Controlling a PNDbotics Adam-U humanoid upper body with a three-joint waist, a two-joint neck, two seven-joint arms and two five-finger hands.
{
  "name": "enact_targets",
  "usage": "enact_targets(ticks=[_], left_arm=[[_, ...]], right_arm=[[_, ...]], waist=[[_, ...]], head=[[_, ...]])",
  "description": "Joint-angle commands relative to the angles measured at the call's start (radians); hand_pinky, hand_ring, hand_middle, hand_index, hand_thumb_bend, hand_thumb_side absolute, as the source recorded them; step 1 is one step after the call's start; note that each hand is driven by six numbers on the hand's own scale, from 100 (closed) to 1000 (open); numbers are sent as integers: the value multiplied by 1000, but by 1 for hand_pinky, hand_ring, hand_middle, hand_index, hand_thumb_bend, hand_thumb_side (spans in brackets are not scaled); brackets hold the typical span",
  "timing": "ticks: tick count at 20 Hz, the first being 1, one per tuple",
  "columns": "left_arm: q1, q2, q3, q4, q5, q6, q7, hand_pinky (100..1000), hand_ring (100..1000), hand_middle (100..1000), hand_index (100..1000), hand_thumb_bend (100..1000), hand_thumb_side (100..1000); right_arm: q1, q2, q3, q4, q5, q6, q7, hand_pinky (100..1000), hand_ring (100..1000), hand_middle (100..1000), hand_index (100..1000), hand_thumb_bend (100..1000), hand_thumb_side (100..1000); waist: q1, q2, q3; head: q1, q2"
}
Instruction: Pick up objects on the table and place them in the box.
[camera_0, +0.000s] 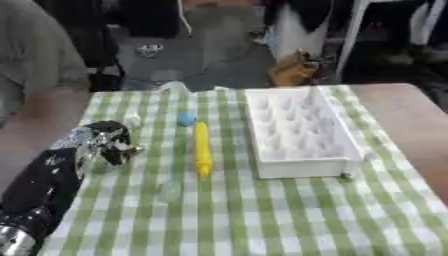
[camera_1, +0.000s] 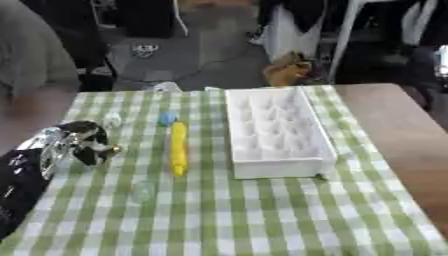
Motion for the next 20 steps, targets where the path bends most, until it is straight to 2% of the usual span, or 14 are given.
enact_targets(ticks=[1, 20], left_arm=[[-22, 14, 9, -3, -10, 6, 13, 767, 803, 720, 777, 318, 137], [-23, 3, 15, 25, -13, 10, 35, 765, 802, 721, 779, 309, 130]], right_arm=[[-10, -9, -2, -7, -6, -2, 4, 721, 761, 779, 949, 184, 460], [-6, -4, 0, -7, -4, -3, 6, 721, 760, 778, 950, 184, 462]], waist=[[7, 6, -1], [1, 20, 1]], head=[[0, 5], [-6, 5]])
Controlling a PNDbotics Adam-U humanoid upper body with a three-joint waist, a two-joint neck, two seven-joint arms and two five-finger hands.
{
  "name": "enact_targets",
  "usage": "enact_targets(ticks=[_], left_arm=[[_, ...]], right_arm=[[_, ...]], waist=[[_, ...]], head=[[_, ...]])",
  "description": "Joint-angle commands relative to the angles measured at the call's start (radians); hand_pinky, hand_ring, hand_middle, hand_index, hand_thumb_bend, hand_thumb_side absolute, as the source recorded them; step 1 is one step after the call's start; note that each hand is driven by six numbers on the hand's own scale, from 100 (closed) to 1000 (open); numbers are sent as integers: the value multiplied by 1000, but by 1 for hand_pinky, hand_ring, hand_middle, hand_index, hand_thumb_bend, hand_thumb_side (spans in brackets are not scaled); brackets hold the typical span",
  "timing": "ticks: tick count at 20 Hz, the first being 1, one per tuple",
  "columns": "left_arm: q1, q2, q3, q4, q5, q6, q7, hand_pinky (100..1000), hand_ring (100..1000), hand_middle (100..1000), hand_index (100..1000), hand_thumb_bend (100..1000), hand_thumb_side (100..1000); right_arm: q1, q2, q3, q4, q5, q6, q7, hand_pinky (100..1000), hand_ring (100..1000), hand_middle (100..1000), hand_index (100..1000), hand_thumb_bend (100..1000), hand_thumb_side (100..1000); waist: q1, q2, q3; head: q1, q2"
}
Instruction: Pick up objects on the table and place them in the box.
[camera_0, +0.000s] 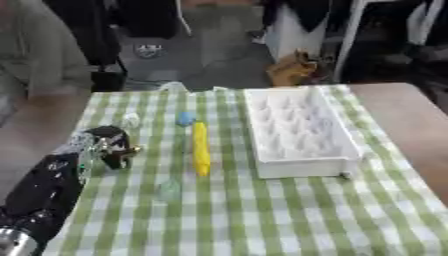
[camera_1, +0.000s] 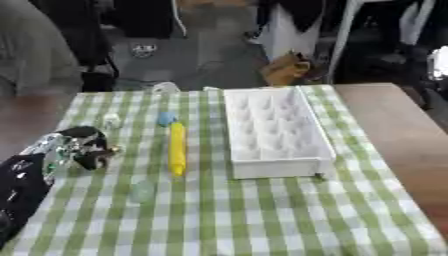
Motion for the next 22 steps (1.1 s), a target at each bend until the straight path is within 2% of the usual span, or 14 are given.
enact_targets(ticks=[1, 9, 13, 15, 16, 20, 21, 22], left_arm=[[-23, 18, 8, -10, -7, 2, 8, 765, 802, 721, 779, 309, 130], [-31, 23, 10, -12, -13, 14, 39, 762, 795, 706, 767, 290, 118], [-31, 15, 5, 0, -17, 3, 6, 748, 747, 602, 688, 273, 108], [-31, 14, 6, 1, -21, -4, -15, 746, 743, 597, 683, 272, 106], [-31, 13, 6, 1, -23, -6, -24, 724, 684, 495, 582, 248, 100], [-31, 12, 5, 2, -32, -14, -65, 709, 643, 434, 515, 212, 100], [-31, 12, 6, 0, -33, -13, -68, 690, 589, 357, 445, 156, 100], [-31, 13, 6, -1, -33, -12, -70, 685, 576, 339, 428, 141, 100]], right_arm=[[-14, -11, -5, -8, -4, -3, 2, 721, 760, 778, 950, 184, 462], [-19, -10, -5, -8, -3, -3, 3, 721, 760, 778, 951, 182, 463], [-21, -9, -5, -7, -4, -5, 4, 721, 760, 778, 951, 181, 464], [-21, -9, -6, -6, -4, -6, 5, 721, 760, 778, 951, 181, 464], [-21, -9, -6, -6, -4, -6, 5, 721, 760, 778, 951, 181, 464], [-21, -8, -7, -4, -5, -7, 5, 722, 760, 778, 951, 181, 464], [-21, -7, -7, -4, -5, -8, 5, 722, 760, 778, 951, 182, 465], [-21, -7, -7, -3, -6, -8, 5, 722, 760, 778, 951, 182, 464]], waist=[[0, 14, 1], [4, 22, -3], [5, 24, -8], [5, 24, -9], [5, 24, -9], [5, 21, -11], [5, 20, -11], [5, 20, -11]], head=[[0, 5], [1, 5], [1, 5], [0, 5], [0, 5], [0, 5], [0, 5], [0, 5]])
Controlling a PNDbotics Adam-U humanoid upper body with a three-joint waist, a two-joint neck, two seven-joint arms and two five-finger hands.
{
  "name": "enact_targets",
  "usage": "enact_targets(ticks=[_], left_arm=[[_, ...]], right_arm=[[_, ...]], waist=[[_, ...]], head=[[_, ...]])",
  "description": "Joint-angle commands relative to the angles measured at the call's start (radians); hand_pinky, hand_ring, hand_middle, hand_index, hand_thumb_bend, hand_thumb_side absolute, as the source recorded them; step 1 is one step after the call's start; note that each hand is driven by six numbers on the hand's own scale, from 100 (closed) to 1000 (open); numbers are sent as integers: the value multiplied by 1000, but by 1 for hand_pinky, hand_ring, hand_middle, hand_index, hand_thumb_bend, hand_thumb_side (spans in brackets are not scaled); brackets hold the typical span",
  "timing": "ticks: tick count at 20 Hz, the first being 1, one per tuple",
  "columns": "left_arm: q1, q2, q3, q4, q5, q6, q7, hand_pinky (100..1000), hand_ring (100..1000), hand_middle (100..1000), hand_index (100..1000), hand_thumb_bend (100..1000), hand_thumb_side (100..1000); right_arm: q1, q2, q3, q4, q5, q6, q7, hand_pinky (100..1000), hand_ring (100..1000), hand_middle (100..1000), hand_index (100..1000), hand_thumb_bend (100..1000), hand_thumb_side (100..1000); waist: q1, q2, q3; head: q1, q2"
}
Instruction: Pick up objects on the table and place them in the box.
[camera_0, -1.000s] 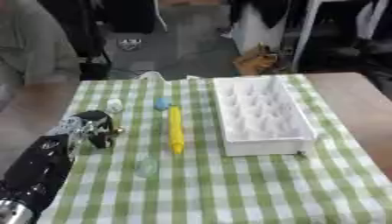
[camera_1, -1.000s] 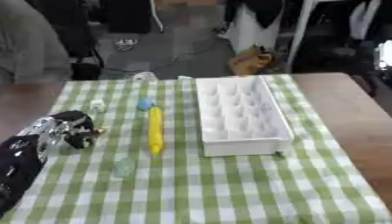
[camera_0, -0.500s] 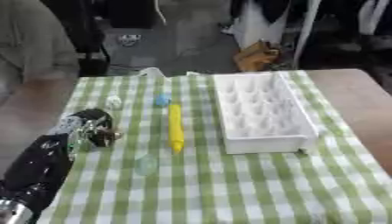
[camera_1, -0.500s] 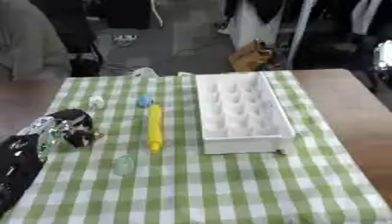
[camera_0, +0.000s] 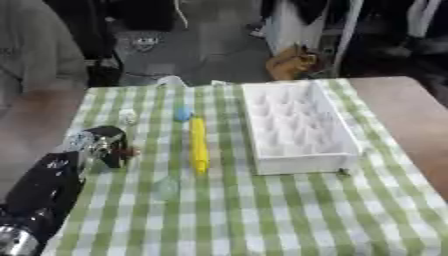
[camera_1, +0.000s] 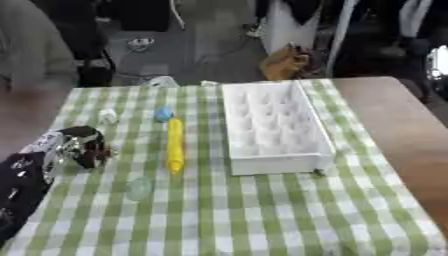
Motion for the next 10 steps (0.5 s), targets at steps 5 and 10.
enact_targets(ticks=[5, 10], left_arm=[[-25, 18, 2, -18, 2, 2, -16, 661, 503, 253, 354, 100, 100], [-24, 21, 1, -22, 12, 4, -18, 628, 440, 197, 306, 100, 148]], right_arm=[[-17, -15, -9, -2, -6, -4, 1, 722, 760, 778, 951, 183, 464], [-18, -14, -8, -1, -6, -5, 2, 722, 760, 778, 951, 181, 466]], waist=[[4, 3, 0], [3, 2, 3]], head=[[-1, 5], [-2, 5]])
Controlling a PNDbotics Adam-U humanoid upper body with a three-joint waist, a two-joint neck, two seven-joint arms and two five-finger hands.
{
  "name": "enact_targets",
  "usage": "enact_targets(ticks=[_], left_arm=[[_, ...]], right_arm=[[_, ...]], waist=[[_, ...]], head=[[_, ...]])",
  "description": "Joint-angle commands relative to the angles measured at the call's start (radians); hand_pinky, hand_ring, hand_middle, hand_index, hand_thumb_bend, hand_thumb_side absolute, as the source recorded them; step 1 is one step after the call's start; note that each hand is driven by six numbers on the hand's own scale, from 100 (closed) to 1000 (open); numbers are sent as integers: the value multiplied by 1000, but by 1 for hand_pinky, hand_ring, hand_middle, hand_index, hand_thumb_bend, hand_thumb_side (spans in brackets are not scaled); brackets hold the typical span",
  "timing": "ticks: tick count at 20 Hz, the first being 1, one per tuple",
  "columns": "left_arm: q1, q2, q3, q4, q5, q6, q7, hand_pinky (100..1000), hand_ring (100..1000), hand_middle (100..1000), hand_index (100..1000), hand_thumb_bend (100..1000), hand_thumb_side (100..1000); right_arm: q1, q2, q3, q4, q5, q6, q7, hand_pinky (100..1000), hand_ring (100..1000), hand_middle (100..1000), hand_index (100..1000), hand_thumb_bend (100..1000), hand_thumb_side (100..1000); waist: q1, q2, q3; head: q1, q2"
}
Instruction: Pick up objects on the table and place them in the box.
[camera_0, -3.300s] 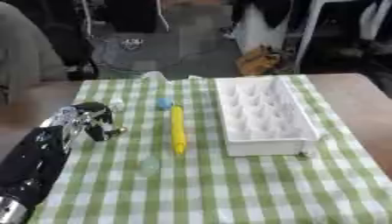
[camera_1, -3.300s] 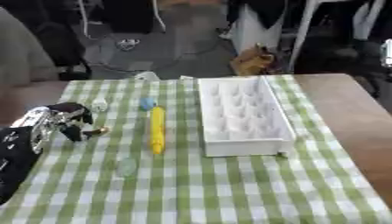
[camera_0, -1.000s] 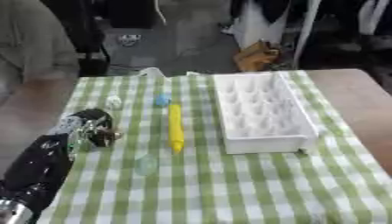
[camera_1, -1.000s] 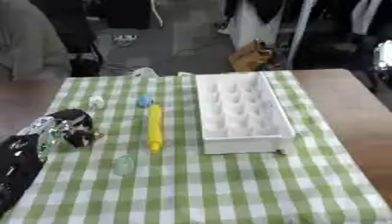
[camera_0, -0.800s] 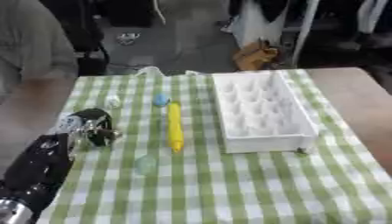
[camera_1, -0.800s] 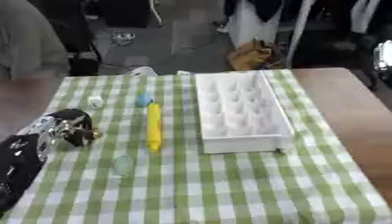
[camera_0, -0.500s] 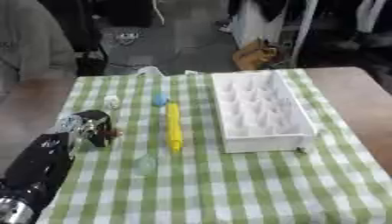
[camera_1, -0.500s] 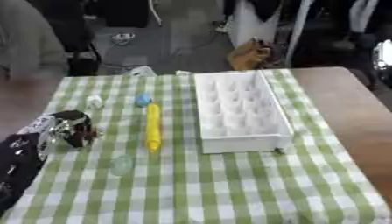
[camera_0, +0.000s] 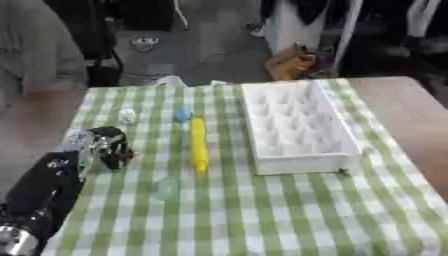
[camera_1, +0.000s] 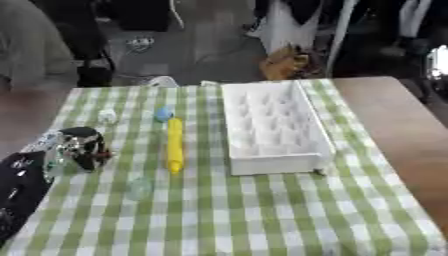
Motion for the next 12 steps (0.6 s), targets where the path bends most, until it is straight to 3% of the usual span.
enact_targets(ticks=[1, 4, 5, 7, 12], left_arm=[[-21, 19, 2, -18, 8, 3, -2, 621, 420, 180, 291, 100, 167], [-19, 17, 1, -15, 13, 7, 3, 621, 420, 180, 291, 100, 167], [-15, 14, 5, -10, 20, 10, 4, 598, 362, 130, 242, 100, 199], [-11, 10, 10, -1, 39, 16, 10, 582, 340, 109, 221, 100, 212], [9, 1, 35, 23, 190, 38, 37, 565, 318, 100, 202, 100, 232]], right_arm=[[-17, -13, -8, -6, -6, -4, 2, 722, 760, 778, 951, 180, 467], [-17, -13, -8, -5, -6, -4, 2, 722, 760, 778, 951, 180, 467], [-17, -13, -8, -5, -6, -4, 2, 722, 760, 777, 952, 178, 468], [-17, -13, -9, -5, -6, -4, 1, 722, 760, 778, 952, 178, 468], [-16, -13, -9, -4, -6, -4, 1, 722, 760, 778, 952, 179, 468]], waist=[[3, 2, 1], [3, 2, 1], [2, 2, 1], [2, 2, 1], [0, 2, 2]], head=[[-2, 5], [-2, 5], [-1, 5], [-1, 5], [-3, 5]])
